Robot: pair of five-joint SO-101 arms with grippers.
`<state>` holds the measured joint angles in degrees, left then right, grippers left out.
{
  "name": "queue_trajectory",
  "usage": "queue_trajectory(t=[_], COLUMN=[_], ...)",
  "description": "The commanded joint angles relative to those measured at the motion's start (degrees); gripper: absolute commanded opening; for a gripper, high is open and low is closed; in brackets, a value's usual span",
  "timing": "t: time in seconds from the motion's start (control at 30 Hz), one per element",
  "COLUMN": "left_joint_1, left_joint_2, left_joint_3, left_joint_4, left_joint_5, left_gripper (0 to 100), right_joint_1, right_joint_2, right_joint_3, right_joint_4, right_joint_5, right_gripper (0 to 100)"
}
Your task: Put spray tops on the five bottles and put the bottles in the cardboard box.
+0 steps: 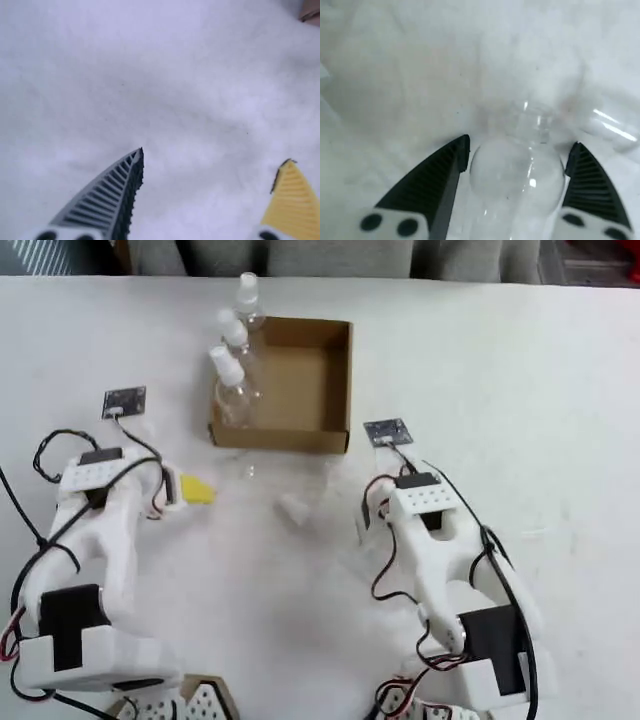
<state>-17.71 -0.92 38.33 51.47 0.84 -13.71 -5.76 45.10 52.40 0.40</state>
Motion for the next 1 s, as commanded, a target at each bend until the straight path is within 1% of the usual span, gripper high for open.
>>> queue_trajectory(t=[0.0,0.1,0.37,0.53,0.8,0.87,0.97], left_joint_1=[-0.7,-0.7,-0.6,-0.6,-0.6,-0.7,-0.7], left_joint_2=[-3.3,-3.3,-3.3,-3.3,-3.3,-3.3,-3.3], left_joint_3=[-0.5,-0.6,-0.4,-0.4,-0.3,-0.3,-0.3], left_joint_4=[-0.9,-0.9,-2.0,-2.0,-2.0,-2.0,-1.9], left_joint_5=[-0.4,-0.5,-0.5,-0.5,-0.5,-0.5,-0.5], left_gripper=[40,40,40,40,40,40,40], right_joint_1=[1.5,2.9,2.8,3.2,3.2,3.2,3.2], right_joint_2=[-0.7,-0.8,-0.4,-0.3,-0.3,-0.2,-0.2], right_joint_3=[-0.4,-0.4,-0.5,-1.5,-1.5,-1.5,-1.5], right_joint_4=[0.9,0.8,0.5,0.5,0.7,0.7,0.6], right_joint_5=[-2.1,-2.2,-1.6,3.9,4.0,4.0,4.0], right_gripper=[28.3,28.3,28.3,28.3,28.2,25.2,15.3])
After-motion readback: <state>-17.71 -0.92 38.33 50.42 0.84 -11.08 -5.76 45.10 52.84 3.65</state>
